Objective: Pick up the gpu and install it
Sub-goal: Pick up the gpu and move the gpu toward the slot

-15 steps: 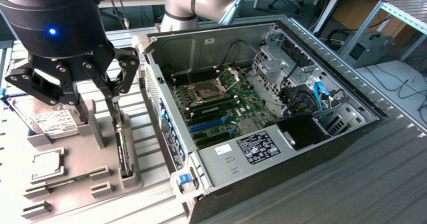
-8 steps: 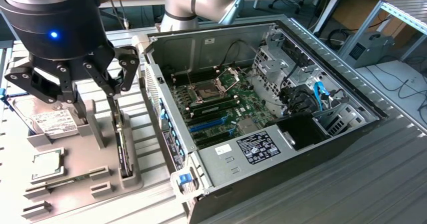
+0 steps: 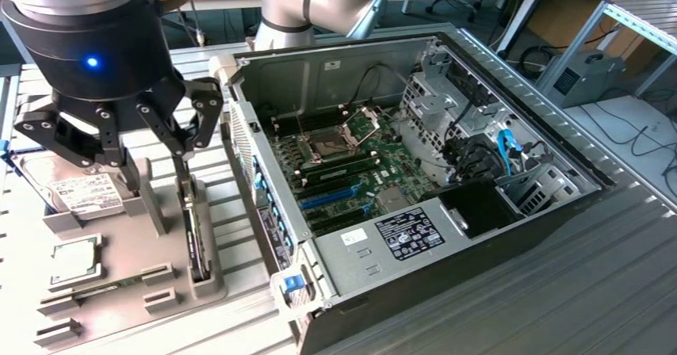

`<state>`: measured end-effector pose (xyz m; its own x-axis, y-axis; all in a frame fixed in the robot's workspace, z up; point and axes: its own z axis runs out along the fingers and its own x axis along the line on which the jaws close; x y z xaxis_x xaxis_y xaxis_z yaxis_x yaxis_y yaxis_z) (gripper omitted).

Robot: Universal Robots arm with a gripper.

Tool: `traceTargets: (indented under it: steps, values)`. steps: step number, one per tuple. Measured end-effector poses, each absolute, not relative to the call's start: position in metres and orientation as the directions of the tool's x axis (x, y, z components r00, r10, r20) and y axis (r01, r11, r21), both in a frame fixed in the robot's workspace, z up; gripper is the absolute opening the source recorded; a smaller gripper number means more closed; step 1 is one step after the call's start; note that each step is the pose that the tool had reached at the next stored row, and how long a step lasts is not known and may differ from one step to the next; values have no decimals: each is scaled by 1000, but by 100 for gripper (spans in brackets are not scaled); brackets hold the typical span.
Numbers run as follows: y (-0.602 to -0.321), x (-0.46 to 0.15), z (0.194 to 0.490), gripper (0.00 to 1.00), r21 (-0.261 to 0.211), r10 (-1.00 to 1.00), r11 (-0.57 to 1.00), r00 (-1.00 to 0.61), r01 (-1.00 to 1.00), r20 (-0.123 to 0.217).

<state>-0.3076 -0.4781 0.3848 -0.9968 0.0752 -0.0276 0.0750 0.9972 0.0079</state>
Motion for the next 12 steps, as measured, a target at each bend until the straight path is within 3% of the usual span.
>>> traceTargets:
  steps: [12]
  values:
    - [-478,-308,381,48,8,75,997,-997,75,-28]
